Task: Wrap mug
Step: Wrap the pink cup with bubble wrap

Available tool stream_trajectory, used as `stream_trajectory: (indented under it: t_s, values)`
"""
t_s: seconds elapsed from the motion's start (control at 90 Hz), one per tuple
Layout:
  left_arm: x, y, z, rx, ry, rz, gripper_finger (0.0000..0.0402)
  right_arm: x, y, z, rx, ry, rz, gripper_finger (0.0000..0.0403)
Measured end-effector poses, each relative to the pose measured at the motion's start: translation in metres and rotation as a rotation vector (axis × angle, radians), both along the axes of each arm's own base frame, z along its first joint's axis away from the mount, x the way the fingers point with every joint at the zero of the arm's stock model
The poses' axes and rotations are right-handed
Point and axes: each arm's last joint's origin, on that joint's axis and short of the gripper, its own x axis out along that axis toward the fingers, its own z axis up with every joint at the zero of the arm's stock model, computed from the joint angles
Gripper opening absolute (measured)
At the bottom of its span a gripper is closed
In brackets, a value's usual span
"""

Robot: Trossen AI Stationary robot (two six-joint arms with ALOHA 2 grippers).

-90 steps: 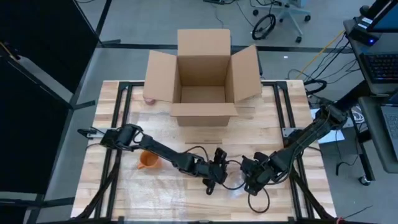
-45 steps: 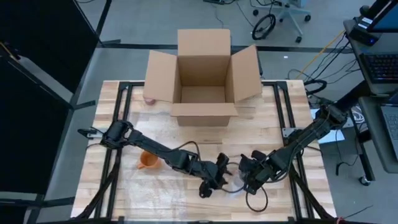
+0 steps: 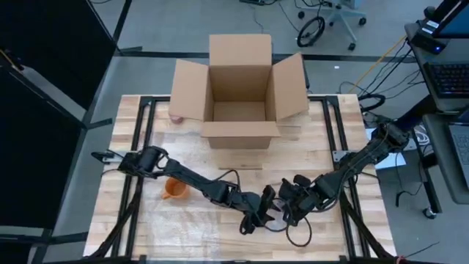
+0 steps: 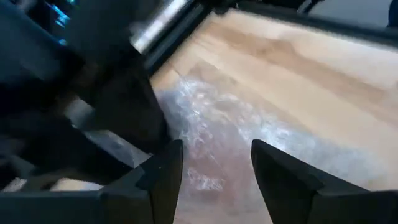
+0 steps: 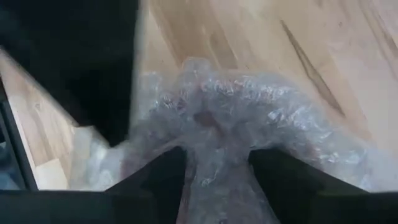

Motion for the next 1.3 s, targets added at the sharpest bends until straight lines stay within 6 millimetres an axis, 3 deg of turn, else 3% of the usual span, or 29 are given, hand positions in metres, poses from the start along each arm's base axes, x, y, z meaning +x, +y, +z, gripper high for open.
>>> stream_trajectory:
  t_s: [0.278,0.567,0.833,1.089,1.3]
  values:
    - [0.004,0.008,-0.004,-0.058,0.022,0.046,0.0178,0.000,-0.002,0.005,0.021,-0.013,-0.005,0.0166]
    - [0.003,0.008,-0.005,-0.059,0.029,0.051,0.0178,-0.006,-0.006,0.039,0.018,-0.028,-0.002,0.0166]
    - [0.003,0.009,-0.005,-0.057,0.031,0.055,0.0178,-0.012,-0.011,0.038,-0.012,0.031,0.004,0.0167]
    - [0.003,0.009,-0.006,-0.057,0.031,0.056,0.0178,-0.020,-0.020,0.052,0.010,-0.009,0.013,0.0167]
    - [0.003,0.009,-0.006,-0.057,0.031,0.057,0.0178,-0.017,-0.019,0.046,-0.035,0.025,0.078,0.0167]
